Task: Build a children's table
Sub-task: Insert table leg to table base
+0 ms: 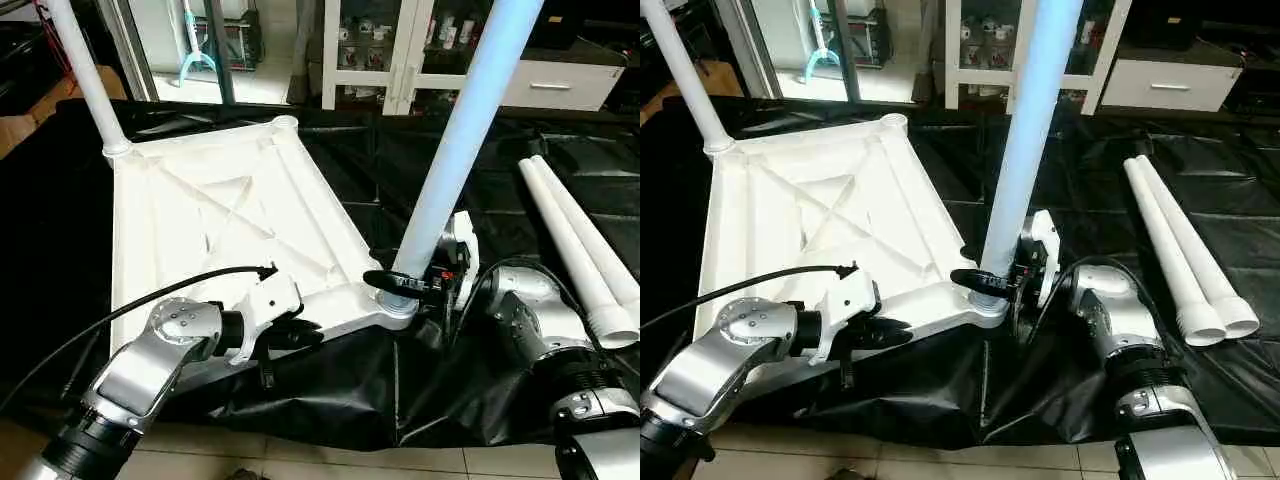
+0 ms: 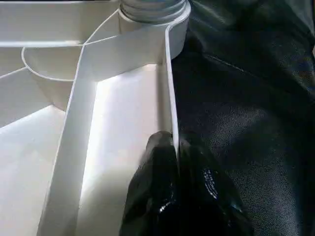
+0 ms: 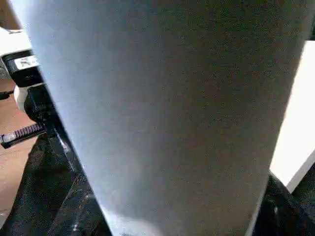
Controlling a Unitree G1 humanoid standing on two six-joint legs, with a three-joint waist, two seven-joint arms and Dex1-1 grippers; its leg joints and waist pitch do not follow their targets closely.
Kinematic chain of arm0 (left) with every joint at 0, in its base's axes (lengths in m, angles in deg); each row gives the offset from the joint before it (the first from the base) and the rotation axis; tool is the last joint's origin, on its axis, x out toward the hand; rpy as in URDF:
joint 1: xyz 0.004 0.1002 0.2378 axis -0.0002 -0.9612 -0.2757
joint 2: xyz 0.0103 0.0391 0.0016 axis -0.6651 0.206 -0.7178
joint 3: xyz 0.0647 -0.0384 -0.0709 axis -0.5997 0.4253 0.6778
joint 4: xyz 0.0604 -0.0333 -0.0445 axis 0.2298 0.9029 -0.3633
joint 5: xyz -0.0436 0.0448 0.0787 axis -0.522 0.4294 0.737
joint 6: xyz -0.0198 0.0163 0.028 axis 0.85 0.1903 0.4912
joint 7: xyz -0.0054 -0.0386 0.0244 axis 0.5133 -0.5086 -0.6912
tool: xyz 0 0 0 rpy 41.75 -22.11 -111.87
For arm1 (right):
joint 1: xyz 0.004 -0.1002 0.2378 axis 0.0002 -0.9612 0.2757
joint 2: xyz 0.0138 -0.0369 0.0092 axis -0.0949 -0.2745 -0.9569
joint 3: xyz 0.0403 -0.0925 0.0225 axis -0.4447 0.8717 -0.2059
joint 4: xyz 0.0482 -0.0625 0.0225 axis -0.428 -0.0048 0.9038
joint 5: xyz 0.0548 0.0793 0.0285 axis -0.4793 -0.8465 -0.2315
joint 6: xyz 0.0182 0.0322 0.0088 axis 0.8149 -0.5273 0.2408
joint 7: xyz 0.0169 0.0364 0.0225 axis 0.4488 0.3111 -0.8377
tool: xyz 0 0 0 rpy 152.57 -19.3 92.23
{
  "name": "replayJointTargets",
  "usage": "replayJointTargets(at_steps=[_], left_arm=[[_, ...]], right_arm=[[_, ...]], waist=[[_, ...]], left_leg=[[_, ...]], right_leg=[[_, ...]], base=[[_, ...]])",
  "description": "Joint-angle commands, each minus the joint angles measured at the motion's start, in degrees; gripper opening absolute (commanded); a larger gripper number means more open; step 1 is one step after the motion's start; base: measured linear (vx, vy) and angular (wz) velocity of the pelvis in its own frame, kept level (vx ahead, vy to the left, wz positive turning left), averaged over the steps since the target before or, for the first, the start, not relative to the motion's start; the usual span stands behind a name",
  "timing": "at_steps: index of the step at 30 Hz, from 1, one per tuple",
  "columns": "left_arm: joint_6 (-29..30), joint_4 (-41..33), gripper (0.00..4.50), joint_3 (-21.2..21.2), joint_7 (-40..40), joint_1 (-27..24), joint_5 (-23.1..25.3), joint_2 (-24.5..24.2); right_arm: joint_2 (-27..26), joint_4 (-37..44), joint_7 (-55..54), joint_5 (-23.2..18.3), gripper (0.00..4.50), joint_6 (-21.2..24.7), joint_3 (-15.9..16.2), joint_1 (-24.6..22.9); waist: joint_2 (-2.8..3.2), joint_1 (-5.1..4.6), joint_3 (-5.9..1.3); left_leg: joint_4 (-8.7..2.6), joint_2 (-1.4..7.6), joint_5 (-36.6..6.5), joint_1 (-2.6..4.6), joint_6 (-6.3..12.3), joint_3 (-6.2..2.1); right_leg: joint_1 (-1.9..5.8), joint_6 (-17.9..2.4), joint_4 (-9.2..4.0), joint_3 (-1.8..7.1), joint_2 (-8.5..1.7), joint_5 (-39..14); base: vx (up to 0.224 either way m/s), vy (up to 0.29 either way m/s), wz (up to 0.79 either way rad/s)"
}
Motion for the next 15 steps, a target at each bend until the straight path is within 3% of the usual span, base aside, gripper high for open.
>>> replayJointTargets(at_steps=[1,11,12,13,14,15], left_arm=[[-0.71,0.27,0.0,1.25,4.42,-1.47,-2.15,-2.6],[-0.47,-0.11,0.0,1.2,4.5,-1.6,-2.27,-2.88],[6.79,15.04,0.0,-1.46,-16.79,10.06,6.9,12.63],[6.79,15.04,0.0,-1.46,-16.79,10.06,6.9,12.63],[8.97,19.36,0.0,-2.03,-22.97,13.32,9.46,16.98],[9.99,21.54,0.0,-2.06,-26.13,14.93,10.67,19.03]], right_arm=[[4.87,-2.65,-3.03,-0.66,2.02,0.68,-6.98,1.02],[5.03,-1.73,-2.66,-0.87,2.02,1.42,-6.64,0.57],[-10.07,-15.86,-44.95,4.33,2.02,-2.72,-7.63,5.78],[-10.07,-15.86,-44.95,4.33,2.01,-2.72,-7.63,5.78],[-14.22,-20.0,-57.11,5.8,2.0,-4.01,-8.06,7.26],[-16.04,-22.17,-63.16,6.52,2.0,-4.79,-8.43,8.0]], waist=[[-0.33,-0.06,-4.4],[-0.33,-0.01,-4.45],[0.62,-0.5,-4.09],[0.63,-0.84,-3.7],[0.34,-0.82,-3.98],[0.12,-0.7,-3.65]], left_leg=[[-2.13,0.27,6.54,2.59,7.75,0.0],[-2.05,0.27,6.92,2.57,7.94,0.0],[-2.19,0.35,8.64,2.95,6.86,0.1],[-2.25,0.44,8.8,2.91,5.24,0.11],[-2.55,0.42,4.59,3.14,2.07,0.06],[-2.94,0.22,-0.27,3.21,0.74,0.31]], right_leg=[[2.65,-15.96,-1.87,0.87,-1.84,24.98],[2.66,-16.05,-1.79,0.85,-1.82,25.35],[1.71,-16.21,-2.09,1.04,-1.84,24.75],[1.22,-16.64,-2.2,1.17,-2.0,22.18],[1.75,-17.22,-2.43,1.12,-2.47,15.65],[1.94,-17.21,-3.18,1.37,-2.81,10.85]], base=[[0.0,0.0,0.0],[0.0,0.0,0.0],[0.0,0.0,0.0],[0.0,0.0,0.0],[-0.082,0.01,-0.01],[0.0,0.0,0.0]])
